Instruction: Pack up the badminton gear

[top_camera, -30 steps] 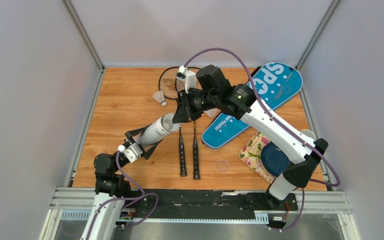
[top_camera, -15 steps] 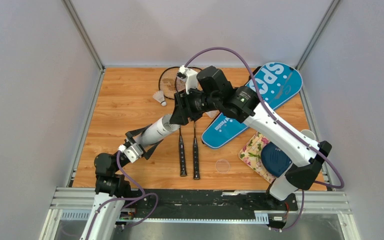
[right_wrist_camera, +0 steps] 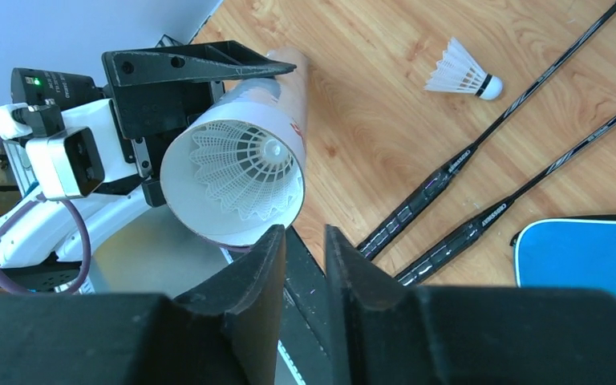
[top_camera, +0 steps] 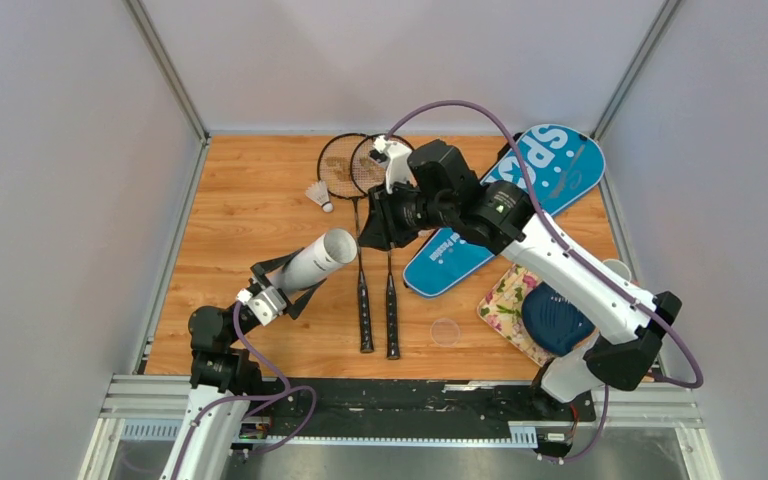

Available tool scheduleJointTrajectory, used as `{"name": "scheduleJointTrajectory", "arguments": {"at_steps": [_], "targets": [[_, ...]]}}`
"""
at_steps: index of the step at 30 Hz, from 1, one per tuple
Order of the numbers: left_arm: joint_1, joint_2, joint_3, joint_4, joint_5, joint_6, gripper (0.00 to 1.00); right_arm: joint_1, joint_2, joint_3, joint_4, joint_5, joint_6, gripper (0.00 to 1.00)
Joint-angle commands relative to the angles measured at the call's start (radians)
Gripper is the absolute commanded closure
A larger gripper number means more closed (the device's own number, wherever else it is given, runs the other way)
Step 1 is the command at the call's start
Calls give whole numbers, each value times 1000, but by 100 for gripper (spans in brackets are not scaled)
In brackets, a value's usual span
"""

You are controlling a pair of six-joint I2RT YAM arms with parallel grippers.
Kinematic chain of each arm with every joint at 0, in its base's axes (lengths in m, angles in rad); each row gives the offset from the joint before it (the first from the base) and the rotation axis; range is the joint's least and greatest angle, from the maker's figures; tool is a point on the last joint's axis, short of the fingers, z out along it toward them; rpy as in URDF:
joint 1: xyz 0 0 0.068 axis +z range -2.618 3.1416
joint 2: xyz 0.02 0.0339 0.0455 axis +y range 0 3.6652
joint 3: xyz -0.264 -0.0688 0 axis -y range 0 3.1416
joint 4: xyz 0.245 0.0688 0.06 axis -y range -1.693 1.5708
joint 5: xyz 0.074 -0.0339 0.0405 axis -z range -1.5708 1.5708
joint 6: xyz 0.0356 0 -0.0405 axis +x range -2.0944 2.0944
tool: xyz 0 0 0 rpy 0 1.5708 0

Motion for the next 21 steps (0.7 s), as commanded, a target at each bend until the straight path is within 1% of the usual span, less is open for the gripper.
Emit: {"name": "scheduleJointTrajectory", "arguments": {"at_steps": [1,3,5,6,7,8,9,10,11,12,13,14,15,16,17,18,19,20,21], "targets": [[-2,13,-22,-49,-9,-54,86,25,10,-24,91,-12,27,73],[-4,11,-16,-62,-32,-49,87,22,4,-12,68,80,13,73],[-4,-1,-13,-69,-98,-45,87,1,-61,-41,75,218,9,70],[-4,-7,-13,-71,-121,-44,87,-57,-94,-79,103,225,16,66],[-4,-16,-15,-74,-144,-35,87,-99,-122,-168,183,214,37,64],[-4,-21,-19,-73,-147,-32,87,-146,-166,-222,227,135,92,63],[-4,-23,-21,-69,-152,-32,87,-248,-179,-269,273,90,126,57],[-4,-24,-21,-71,-152,-32,87,-293,-187,-311,355,53,156,56],[-4,-24,-19,-69,-153,-31,87,-329,-176,-381,385,15,180,53],[-4,-24,-18,-72,-152,-32,87,-388,-167,-407,414,-2,226,46],[-4,-23,-18,-74,-155,-31,87,-412,-149,-438,487,-22,239,43],[-4,-23,-18,-79,-153,-29,87,-432,-133,-479,518,-27,258,38],[-4,-23,-18,-79,-155,-29,87,-462,-87,-503,555,-30,272,29],[-4,-21,-18,-77,-158,-29,87,-478,-58,-512,616,-32,295,27],[-4,-21,-18,-74,-159,-31,87,-490,-27,-512,624,-24,300,26],[-4,-21,-18,-76,-159,-32,87,-514,46,-495,626,-19,305,25],[-4,-18,-19,-76,-159,-32,87,-525,83,-483,635,-24,311,24],[-4,-16,-19,-74,-158,-34,87,-545,124,-468,647,-74,315,24],[-4,-16,-21,-73,-156,-34,87,-551,193,-451,661,-90,327,25]]}}
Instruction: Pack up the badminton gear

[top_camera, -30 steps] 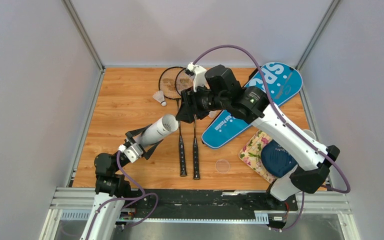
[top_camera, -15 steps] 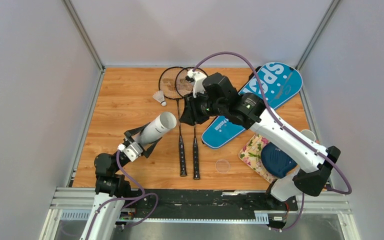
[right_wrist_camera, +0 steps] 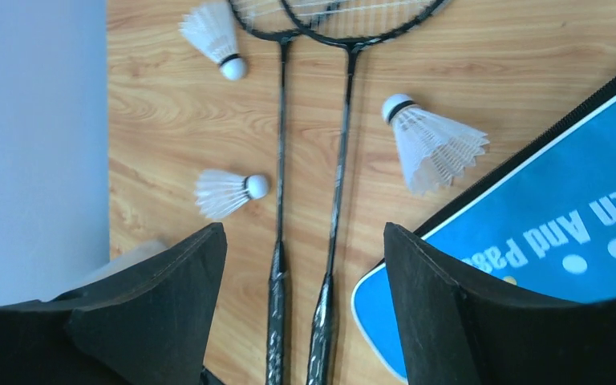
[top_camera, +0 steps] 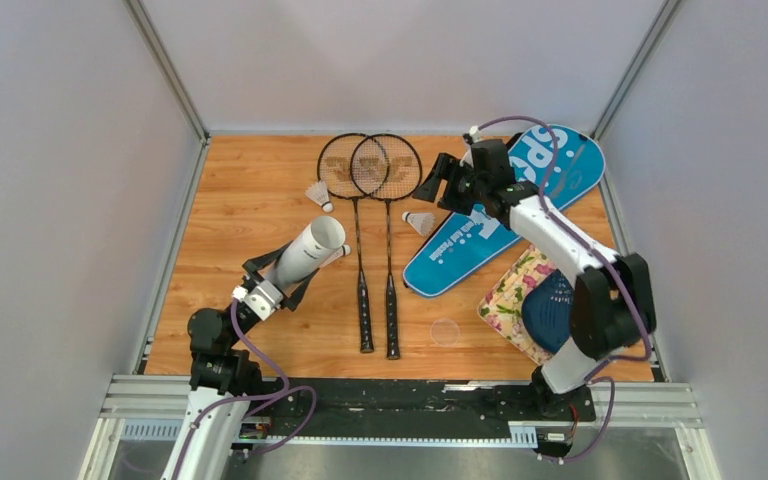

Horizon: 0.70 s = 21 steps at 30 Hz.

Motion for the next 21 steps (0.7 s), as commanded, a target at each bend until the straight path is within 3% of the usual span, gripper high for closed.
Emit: {"name": "scheduleJointTrajectory", "arguments": {"at_steps": [1,17,21], "targets": [[-2,14,-21,-63,-11,-36,87,-43,193,55,158,-99,105,26],[-5,25,-21,-68,-6,-35,87,-48,469,69,290,-110,156,55],[-7,27,-21,-68,-7,-33,87,-40,485,92,282,-113,133,71]]}}
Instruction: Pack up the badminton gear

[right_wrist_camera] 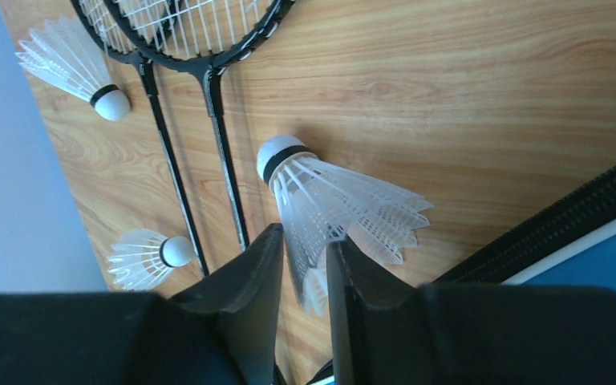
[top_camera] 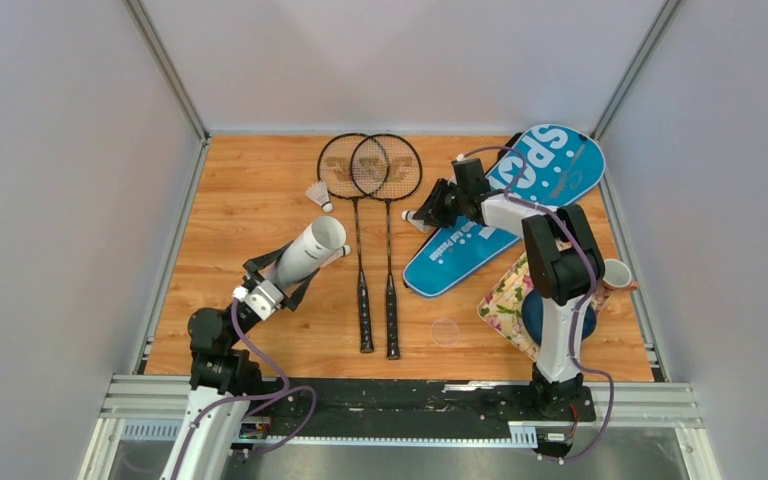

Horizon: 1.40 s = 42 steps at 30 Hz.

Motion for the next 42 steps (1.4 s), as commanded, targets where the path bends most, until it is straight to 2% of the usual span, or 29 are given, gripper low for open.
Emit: {"name": "scheduleJointTrajectory", "arguments": {"at_steps": [1,2,5,11,13,20,23,30,38,42], "targets": [[-2,21,-19,-72,-9,-38,87,13,14,63,32,-9,-18,74],[-2,19,-19,-71,-6,-37,87,13,8,70,16,-5,-25,84],[-5,21,-21,-74,-7,-35,87,28,-66,78,-59,-9,-82,100],[-5,30,-19,-72,5,-32,87,149,-389,73,-290,-128,-298,100],[-7,39,-16,-72,16,-35,87,189,-507,93,-390,-106,-340,100],[-7,41,-16,-69,37,-41,87,370,-692,272,-651,-6,-518,100],[-8,45,-16,-68,53,-43,87,439,-692,369,-738,25,-576,100],[-8,53,-15,-66,73,-46,87,561,-551,604,-883,81,-605,100],[-13,58,-15,-71,79,-41,87,653,-440,708,-940,132,-608,100],[-14,61,-13,-71,88,-41,87,668,-388,751,-930,98,-579,100]]}}
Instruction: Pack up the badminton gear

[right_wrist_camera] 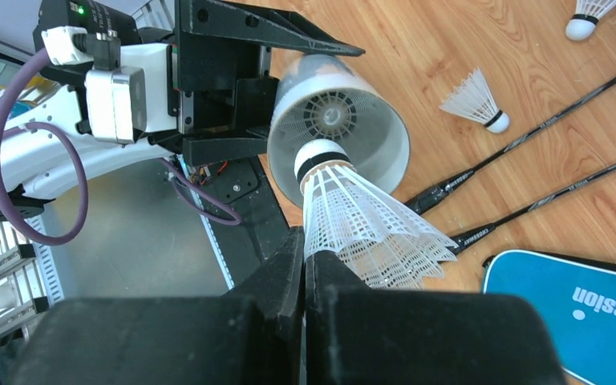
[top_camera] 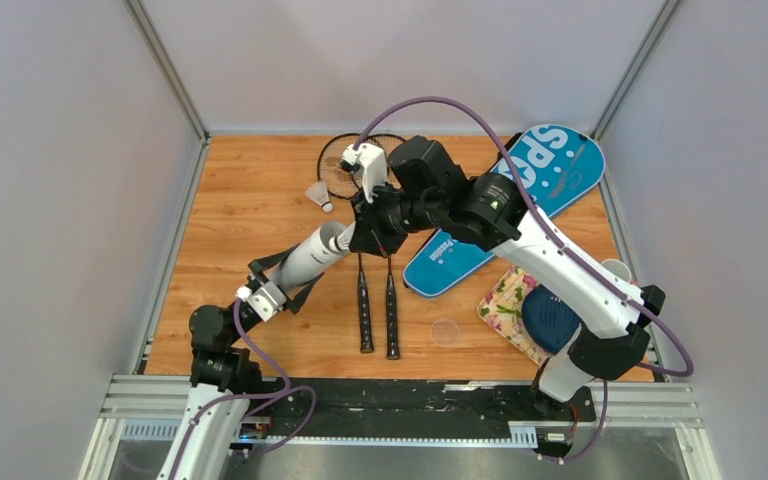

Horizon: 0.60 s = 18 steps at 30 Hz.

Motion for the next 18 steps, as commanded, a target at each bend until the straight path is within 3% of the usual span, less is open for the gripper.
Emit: {"name": "scheduleJointTrajectory", "arguments": {"at_steps": [1,3,5,10,15,18], "targets": [[-6,26,-14,-88,24,-46,87,13,54,94,-11,-13,18,100],[-6,26,-14,-86,24,-46,87,13,97,138,-13,-30,41,95],[-6,26,-14,-88,24,-45,87,10,114,154,-2,-54,59,78],[-9,26,-14,-88,21,-46,87,-26,82,68,102,-166,131,49],[-9,24,-14,-85,21,-46,87,-66,-14,-98,290,-228,211,44],[-9,17,-12,-86,7,-46,87,-68,-43,-173,387,-260,265,50]]}}
